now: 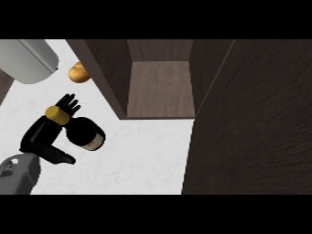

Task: Pick up the wine, place it into the cabinet and close the cabinet

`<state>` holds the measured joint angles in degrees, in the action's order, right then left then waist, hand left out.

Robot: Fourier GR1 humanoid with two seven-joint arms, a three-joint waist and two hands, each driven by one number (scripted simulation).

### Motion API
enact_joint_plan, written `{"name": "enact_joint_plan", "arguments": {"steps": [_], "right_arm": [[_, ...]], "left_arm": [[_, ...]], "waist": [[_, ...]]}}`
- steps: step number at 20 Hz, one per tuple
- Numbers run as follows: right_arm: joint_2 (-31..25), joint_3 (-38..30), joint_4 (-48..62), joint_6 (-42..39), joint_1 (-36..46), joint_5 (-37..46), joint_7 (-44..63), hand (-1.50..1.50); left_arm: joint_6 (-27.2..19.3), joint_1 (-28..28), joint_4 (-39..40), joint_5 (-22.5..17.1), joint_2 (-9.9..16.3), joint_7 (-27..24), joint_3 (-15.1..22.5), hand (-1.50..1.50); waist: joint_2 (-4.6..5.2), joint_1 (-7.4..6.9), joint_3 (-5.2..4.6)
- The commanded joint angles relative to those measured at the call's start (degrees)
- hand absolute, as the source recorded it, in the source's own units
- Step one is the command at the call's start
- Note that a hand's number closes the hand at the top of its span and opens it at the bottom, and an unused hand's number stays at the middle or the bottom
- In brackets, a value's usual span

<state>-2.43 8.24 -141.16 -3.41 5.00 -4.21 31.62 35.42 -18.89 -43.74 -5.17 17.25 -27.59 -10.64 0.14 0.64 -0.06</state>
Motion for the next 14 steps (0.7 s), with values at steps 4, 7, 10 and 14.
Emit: {"name": "enact_joint_plan", "arguments": {"steps": [4,7,10,14], "right_arm": [[0.4,-0.8,-1.5,-0.7,-0.9,-2.2,-0.7,-1.50],[0.5,2.3,-6.4,0.6,-0.4,-0.5,4.2,-1.50],[1.4,3.9,-5.8,1.6,-0.3,1.2,4.5,-1.50],[0.7,3.1,-5.4,0.7,0.3,-0.4,4.5,-1.50]], "left_arm": [[1.9,-4.8,15.4,5.4,0.9,-12.9,1.2,-1.50],[1.8,-5.7,19.8,6.5,1.2,-15.9,1.5,-1.50],[0.9,-6.7,22.6,6.9,-1.2,-15.6,2.3,-1.50],[4.6,-8.9,25.3,3.9,-1.2,-14.4,0.3,-1.50]], "waist": [[0.08,0.18,-0.02],[0.12,0.63,-0.09],[0.14,0.79,-0.11],[0.20,1.06,-0.12]]}}
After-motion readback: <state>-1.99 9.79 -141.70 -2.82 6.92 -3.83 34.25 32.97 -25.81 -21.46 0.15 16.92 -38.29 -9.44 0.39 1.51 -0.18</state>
